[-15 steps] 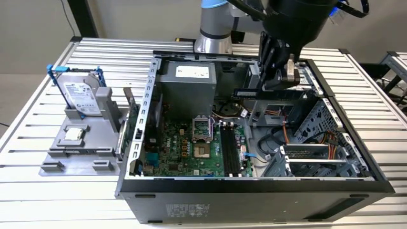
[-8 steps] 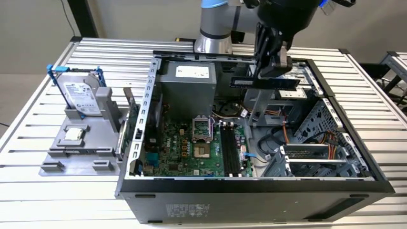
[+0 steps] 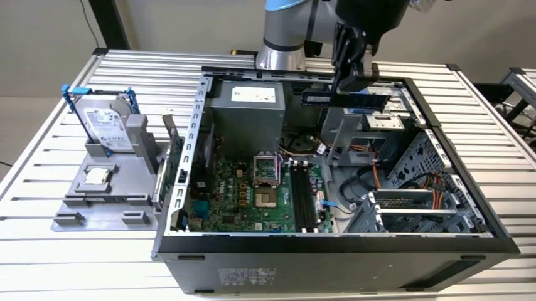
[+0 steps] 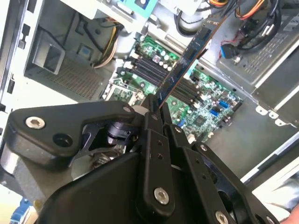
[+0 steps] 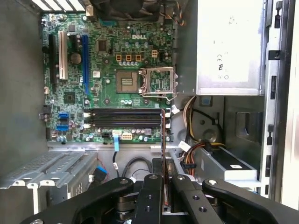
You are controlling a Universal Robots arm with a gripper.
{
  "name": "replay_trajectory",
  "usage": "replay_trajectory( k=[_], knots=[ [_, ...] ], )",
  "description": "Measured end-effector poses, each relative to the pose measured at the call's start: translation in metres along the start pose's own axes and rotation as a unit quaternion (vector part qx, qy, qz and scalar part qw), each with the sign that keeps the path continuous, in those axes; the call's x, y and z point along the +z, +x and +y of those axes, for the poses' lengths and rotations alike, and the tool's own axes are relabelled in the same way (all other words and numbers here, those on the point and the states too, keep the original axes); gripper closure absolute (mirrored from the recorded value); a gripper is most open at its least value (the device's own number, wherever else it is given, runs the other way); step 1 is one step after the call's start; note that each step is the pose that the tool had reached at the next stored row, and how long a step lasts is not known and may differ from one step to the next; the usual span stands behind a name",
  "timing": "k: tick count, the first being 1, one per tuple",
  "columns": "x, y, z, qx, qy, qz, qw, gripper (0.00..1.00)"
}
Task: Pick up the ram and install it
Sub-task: 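Insert the ram into the slot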
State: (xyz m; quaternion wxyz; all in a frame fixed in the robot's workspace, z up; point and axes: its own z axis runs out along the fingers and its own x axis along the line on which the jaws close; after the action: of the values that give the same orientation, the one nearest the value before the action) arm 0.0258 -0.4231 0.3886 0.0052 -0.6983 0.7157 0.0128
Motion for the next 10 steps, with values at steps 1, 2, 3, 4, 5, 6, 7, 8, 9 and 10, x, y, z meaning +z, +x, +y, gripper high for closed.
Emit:
replay_trajectory(
  k=[1,2,3,4,5,6,7,8,9,10],
  knots=[
    [0.0000,0.0002,-0.0001,0.000,-0.0002,0.0000,1.00000,1.00],
    [0.0000,0.0002,-0.0001,0.000,-0.0004,0.0000,1.00000,1.00],
    [0.0000,0.0002,-0.0001,0.000,-0.0007,0.0000,1.00000,1.00],
    [0.0000,0.0002,-0.0002,0.000,-0.0011,0.0000,1.00000,1.00],
    [0.0000,0.0003,-0.0002,0.000,-0.0011,0.0000,1.00000,1.00],
    [0.0000,0.0003,-0.0002,0.001,-0.0011,0.0000,1.00000,1.00],
    [0.0000,0.0003,-0.0002,0.001,-0.0011,0.0000,1.00000,1.00],
    [0.0000,0.0003,-0.0002,0.002,-0.0012,0.0000,1.00000,1.00],
    [0.0000,0.0003,-0.0002,0.002,-0.0012,0.0000,1.00000,1.00],
    [0.0000,0.0003,-0.0002,0.002,-0.0011,0.0000,1.00000,1.00]
  ],
)
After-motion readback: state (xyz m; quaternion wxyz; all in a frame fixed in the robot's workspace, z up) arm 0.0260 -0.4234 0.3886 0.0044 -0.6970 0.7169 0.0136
